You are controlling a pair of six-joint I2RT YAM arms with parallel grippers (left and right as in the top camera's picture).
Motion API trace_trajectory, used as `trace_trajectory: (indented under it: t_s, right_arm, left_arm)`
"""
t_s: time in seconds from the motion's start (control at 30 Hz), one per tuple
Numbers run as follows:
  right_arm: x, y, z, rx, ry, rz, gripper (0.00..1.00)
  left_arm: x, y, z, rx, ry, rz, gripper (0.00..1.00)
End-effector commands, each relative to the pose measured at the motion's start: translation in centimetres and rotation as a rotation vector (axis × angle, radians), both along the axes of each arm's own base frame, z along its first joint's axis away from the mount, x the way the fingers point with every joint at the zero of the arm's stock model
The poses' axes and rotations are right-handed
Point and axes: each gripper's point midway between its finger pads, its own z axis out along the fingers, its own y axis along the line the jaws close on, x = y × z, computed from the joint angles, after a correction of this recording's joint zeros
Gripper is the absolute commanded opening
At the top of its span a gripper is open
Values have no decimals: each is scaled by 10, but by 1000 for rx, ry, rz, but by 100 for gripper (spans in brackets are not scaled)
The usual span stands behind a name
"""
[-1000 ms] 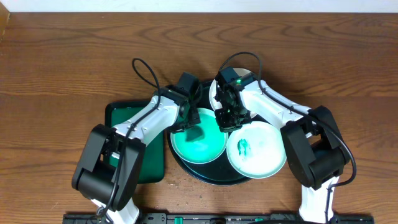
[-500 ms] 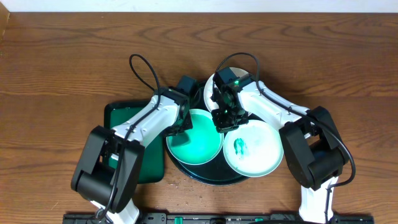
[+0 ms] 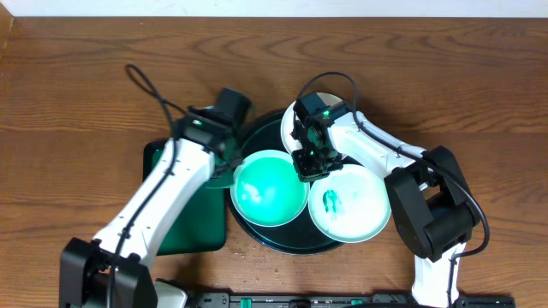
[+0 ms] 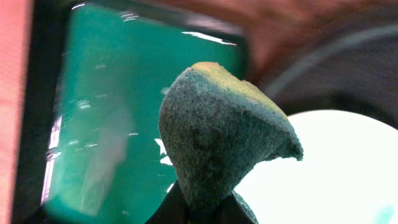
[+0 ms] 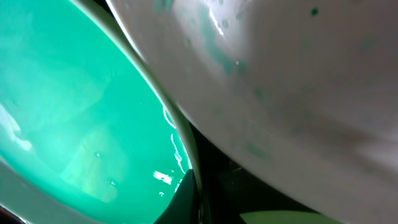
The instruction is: Clean dirty plates on tray and stack at the side
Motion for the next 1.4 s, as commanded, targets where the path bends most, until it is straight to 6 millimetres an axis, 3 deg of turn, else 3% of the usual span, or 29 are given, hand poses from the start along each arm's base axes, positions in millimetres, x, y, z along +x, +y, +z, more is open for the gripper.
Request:
trace_trajectory:
  t_s: [0.0,0.2,0.4,0.6,0.83,1.17,1.37]
  right_arm:
    - [3,1,-6,10,-13,28,1]
    - [10,5,0,-2,-73,53,1]
    - [21,-4,19,-176,-257,113,1]
    - [20,8,49,-291,-447,196,1]
    - [11,16,57,-377,-532,267,1]
    - [18,3,67,-486,-599,275,1]
    - [26,-5,83,-527,-663,256,1]
  left_arm:
    - [1,34,-1,48,33,81,7]
    - [-7,73,-14,55,124,169,7]
    - [-10,84,-28,22,191,188,7]
    - [-13,85,-45,32,253,191,7]
    - [-15,85,-56,39,294,191,7]
    - [-13,85,-56,38,288,191,7]
    - [-13,85,-56,38,288,191,7]
